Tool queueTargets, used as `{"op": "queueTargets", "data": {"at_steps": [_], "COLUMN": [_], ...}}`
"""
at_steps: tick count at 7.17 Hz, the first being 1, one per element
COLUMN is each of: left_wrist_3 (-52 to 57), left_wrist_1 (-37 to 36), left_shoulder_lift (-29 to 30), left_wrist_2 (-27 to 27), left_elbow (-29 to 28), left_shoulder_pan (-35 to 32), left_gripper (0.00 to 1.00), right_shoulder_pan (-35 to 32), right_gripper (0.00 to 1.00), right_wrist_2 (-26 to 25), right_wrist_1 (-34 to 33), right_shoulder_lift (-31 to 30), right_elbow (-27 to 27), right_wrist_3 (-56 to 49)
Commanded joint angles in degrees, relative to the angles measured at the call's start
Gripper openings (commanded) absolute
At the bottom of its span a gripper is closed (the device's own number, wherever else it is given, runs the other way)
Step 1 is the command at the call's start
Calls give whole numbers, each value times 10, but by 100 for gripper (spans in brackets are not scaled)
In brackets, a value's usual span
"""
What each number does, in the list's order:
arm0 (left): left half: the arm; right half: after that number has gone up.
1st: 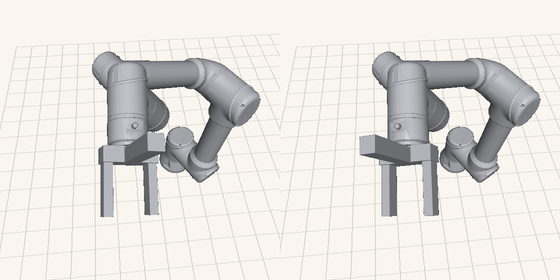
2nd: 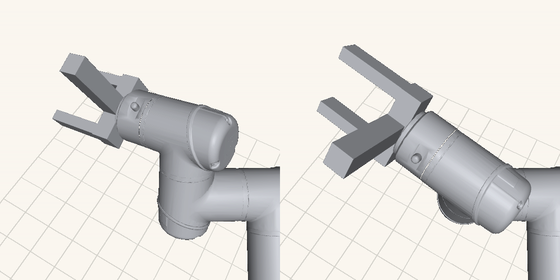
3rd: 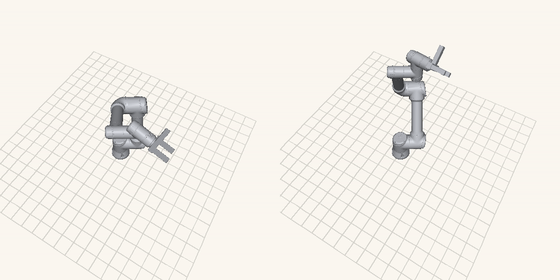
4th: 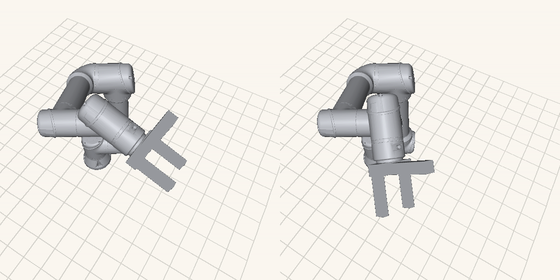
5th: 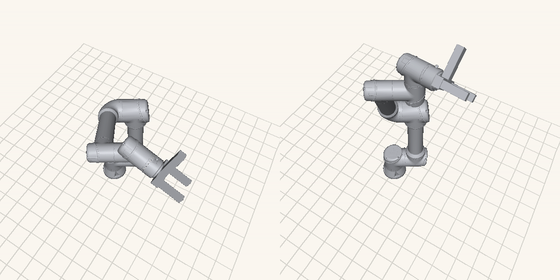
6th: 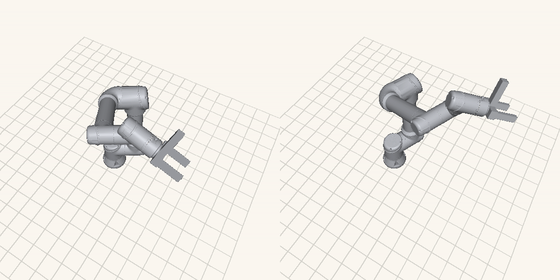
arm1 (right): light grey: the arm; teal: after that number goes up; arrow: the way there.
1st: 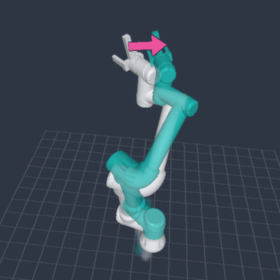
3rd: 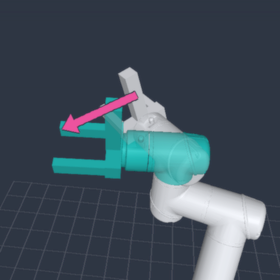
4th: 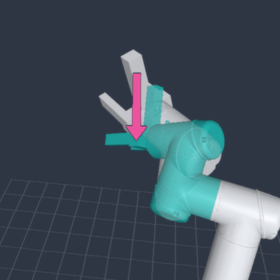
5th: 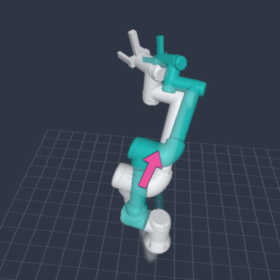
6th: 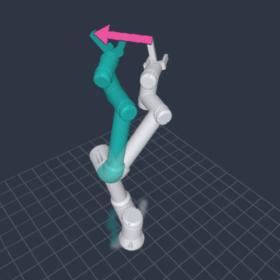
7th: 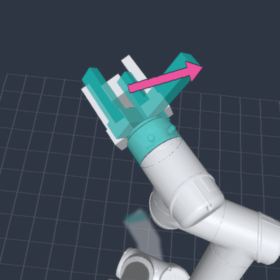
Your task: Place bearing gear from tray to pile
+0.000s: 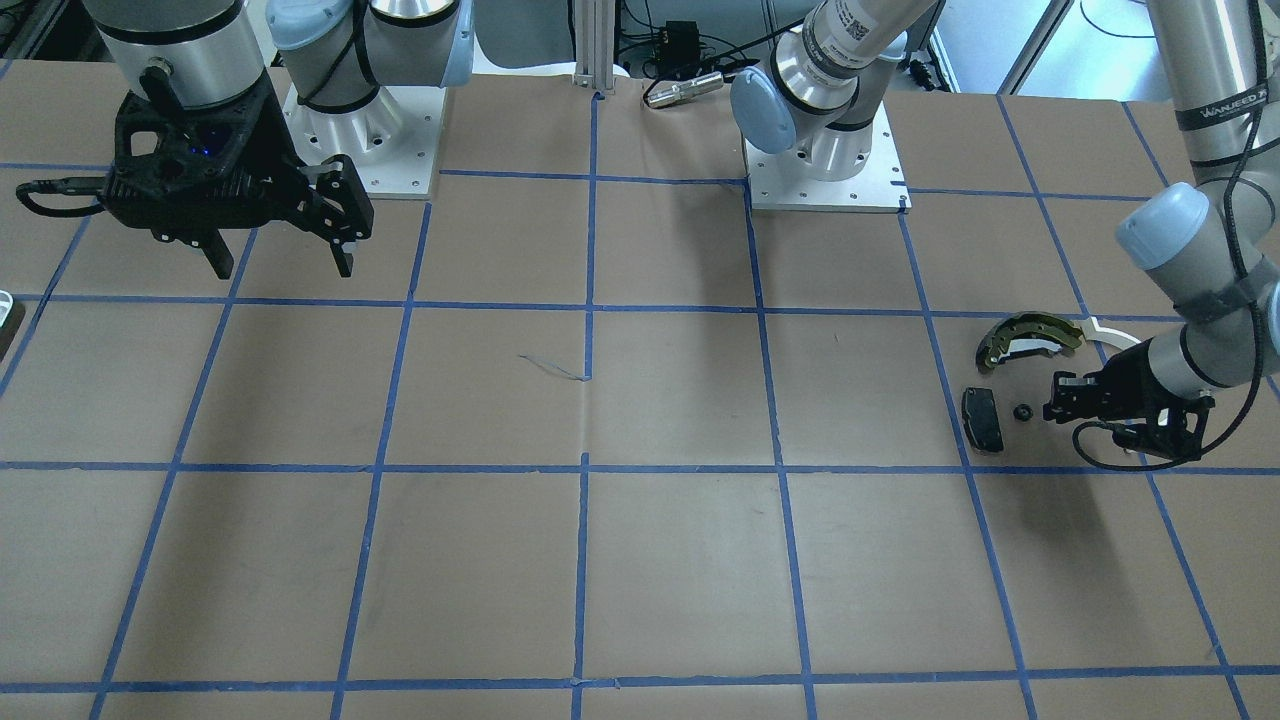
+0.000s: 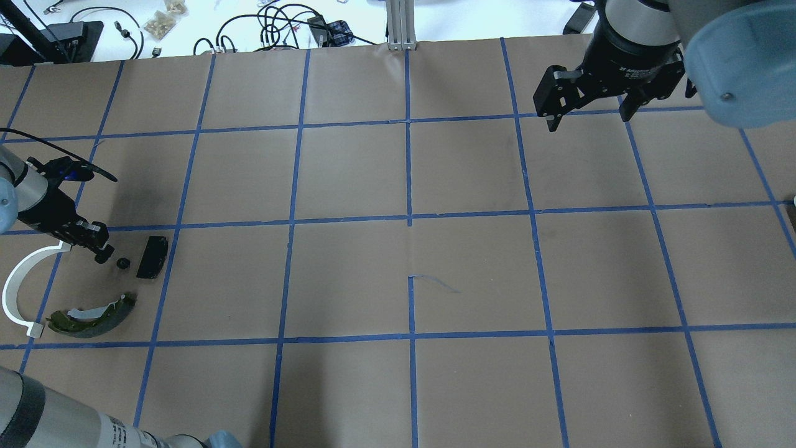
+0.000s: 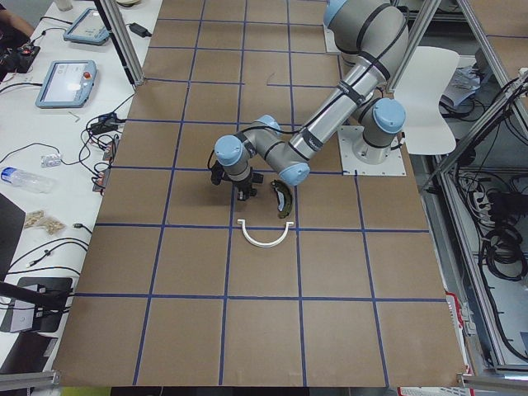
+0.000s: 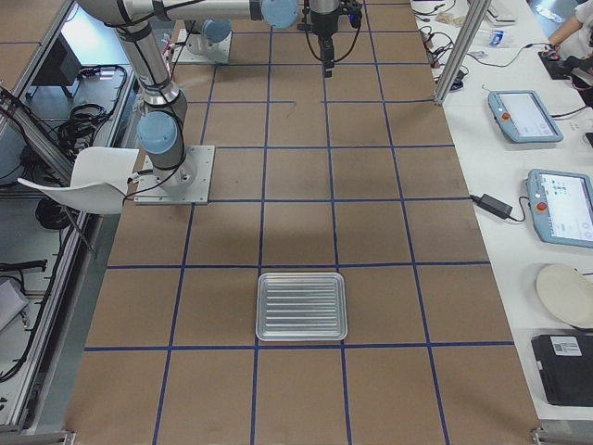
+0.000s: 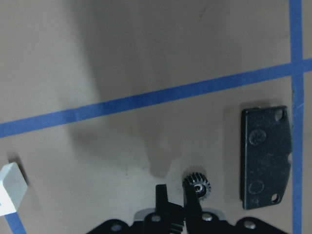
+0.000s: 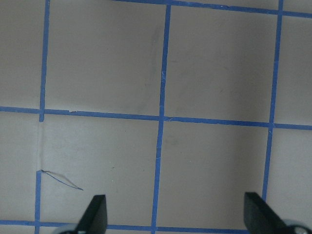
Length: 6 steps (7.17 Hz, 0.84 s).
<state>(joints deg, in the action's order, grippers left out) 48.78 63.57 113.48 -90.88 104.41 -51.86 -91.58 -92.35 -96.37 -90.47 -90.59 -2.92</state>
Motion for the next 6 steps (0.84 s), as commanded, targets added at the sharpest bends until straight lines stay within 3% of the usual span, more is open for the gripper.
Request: {"op": "queueTargets", "data": {"at_steps": [1, 3, 5, 6], "left_wrist_3": [0, 0, 0, 0], "left_wrist_1": [0, 0, 0, 1], "left_shoulder_lift": [6, 11, 12, 12], "left_wrist_2": [0, 0, 0, 1], "left_elbow": [0, 0, 0, 1], "left_shoulder_pan": [0, 0, 0, 0], "left_gripper": [0, 18, 54, 62], "right_shoulder_pan": [0, 0, -1, -1], "right_gripper": [100, 100, 100, 100], "right_wrist_2": [1, 0, 0, 0], "right_wrist_1": [-4, -20, -31, -31], "right_shoulder_lift": [-13, -22, -21, -21], "right_elbow": [-22, -34, -34, -34], "right_wrist_3": [3, 2, -2, -3]}}
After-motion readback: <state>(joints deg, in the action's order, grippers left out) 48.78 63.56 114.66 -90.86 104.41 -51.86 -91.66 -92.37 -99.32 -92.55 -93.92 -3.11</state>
